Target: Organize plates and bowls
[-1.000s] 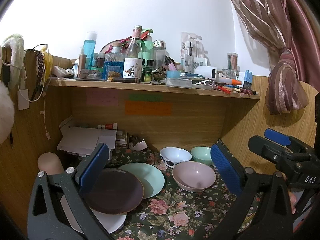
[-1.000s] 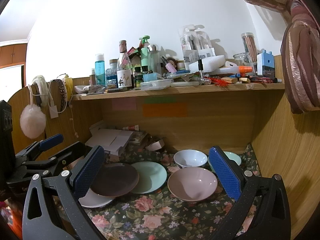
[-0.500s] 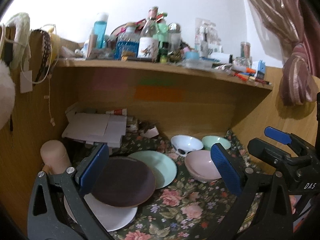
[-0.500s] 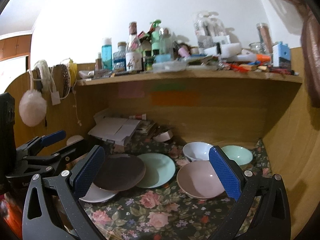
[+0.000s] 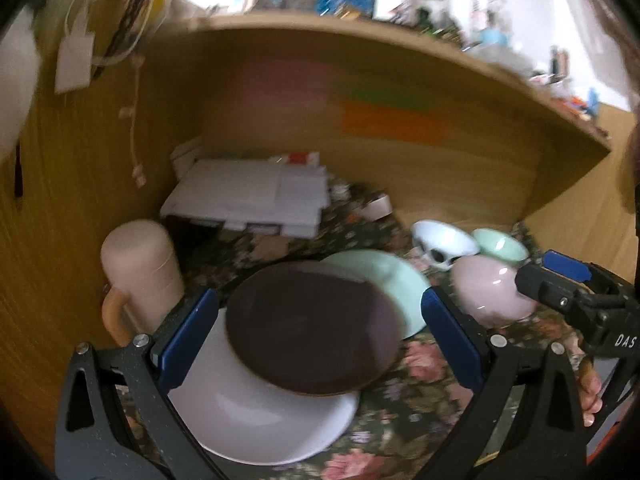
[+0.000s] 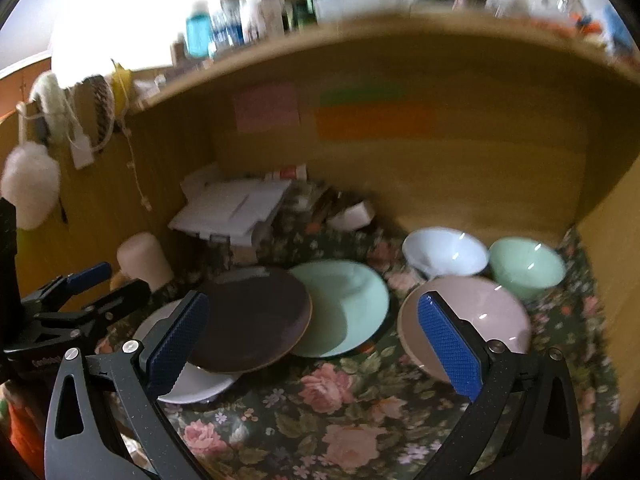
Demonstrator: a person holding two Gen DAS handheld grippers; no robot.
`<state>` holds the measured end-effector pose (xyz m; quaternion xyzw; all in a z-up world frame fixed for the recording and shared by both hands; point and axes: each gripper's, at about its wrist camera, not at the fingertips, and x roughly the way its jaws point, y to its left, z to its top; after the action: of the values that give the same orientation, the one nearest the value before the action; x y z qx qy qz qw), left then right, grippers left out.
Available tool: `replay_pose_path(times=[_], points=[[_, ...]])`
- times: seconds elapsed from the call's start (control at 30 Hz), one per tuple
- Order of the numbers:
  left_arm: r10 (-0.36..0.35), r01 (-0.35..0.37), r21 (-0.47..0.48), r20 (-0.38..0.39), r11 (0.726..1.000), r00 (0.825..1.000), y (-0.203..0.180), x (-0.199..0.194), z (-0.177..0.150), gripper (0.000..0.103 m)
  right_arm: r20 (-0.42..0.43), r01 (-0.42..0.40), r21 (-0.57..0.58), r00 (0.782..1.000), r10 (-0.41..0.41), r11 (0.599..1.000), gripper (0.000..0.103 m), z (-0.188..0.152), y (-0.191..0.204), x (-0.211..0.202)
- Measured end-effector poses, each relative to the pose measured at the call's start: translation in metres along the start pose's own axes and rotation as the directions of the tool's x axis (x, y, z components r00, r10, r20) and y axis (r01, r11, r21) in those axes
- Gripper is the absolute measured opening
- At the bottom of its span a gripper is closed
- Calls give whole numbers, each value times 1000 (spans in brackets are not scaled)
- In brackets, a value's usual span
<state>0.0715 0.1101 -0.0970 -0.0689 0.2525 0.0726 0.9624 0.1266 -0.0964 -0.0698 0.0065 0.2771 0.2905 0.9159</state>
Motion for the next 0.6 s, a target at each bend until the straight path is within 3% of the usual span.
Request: replay_pose_path(times=[0.43, 0.5, 0.6], points=[[78, -87, -40, -183, 995, 980, 55, 73, -28, 103, -158, -35, -64, 987, 24, 997, 103, -11, 11, 93], [80, -91, -45, -201, 995, 976, 61, 81, -31, 101, -182, -34, -82, 983, 18, 996, 97, -11, 14, 105], [75, -87, -43, -226, 995, 971, 67, 90, -35, 89, -224, -49, -100, 974, 26, 994, 86, -12, 17, 122]])
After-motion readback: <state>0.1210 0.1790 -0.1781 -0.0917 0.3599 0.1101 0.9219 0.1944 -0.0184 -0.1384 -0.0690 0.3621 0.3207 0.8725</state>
